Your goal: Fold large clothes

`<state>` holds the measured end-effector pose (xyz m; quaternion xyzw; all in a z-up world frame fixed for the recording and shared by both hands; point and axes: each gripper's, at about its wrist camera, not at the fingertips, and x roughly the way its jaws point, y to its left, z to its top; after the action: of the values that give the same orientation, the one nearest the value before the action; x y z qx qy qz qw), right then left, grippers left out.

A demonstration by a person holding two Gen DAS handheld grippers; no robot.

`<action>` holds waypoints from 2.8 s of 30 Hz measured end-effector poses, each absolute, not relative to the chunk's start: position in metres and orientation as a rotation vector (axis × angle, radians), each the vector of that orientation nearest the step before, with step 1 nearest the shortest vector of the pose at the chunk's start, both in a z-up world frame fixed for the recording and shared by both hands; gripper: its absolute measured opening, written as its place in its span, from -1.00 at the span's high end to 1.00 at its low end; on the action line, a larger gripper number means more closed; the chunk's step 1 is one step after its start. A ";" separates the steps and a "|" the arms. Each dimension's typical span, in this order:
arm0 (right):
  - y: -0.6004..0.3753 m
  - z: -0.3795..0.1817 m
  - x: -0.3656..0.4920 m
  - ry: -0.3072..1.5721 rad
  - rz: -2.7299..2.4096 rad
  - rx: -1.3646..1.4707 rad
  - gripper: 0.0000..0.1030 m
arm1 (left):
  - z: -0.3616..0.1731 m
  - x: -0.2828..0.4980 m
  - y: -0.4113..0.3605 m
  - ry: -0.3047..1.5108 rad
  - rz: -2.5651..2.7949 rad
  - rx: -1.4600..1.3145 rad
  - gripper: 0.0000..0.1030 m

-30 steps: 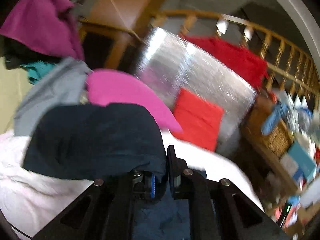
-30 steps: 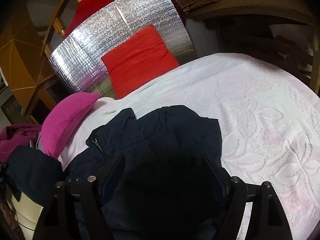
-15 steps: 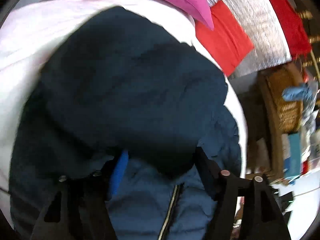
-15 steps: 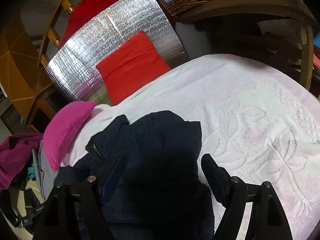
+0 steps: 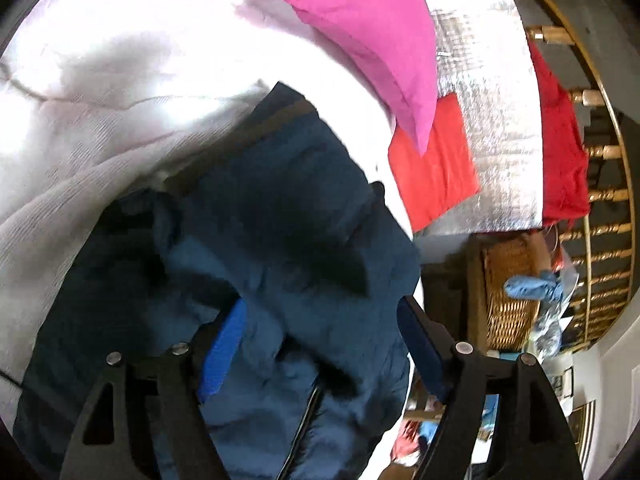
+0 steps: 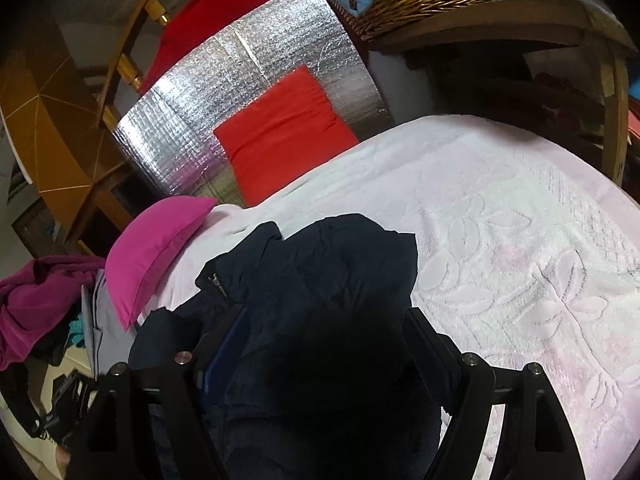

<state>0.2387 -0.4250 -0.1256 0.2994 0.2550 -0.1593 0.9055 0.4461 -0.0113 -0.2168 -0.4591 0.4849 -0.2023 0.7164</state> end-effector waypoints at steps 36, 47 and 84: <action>-0.468 -0.135 0.238 0.522 -0.377 0.665 -0.57 | -0.131 0.374 -0.197 0.930 -0.774 -0.059 -0.59; -0.470 -0.191 0.282 0.753 -0.202 0.836 -0.59 | -0.176 0.441 -0.051 1.006 -0.262 -0.365 -0.59; -0.478 -0.207 0.343 0.732 -0.235 0.635 0.74 | -0.207 0.472 -0.091 1.076 -0.120 -0.103 -0.60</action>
<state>0.3428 -0.4781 -0.2071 0.3044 0.3510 -0.1126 0.8783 0.4720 -0.0907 -0.2069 -0.0490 0.5121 -0.0570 0.8557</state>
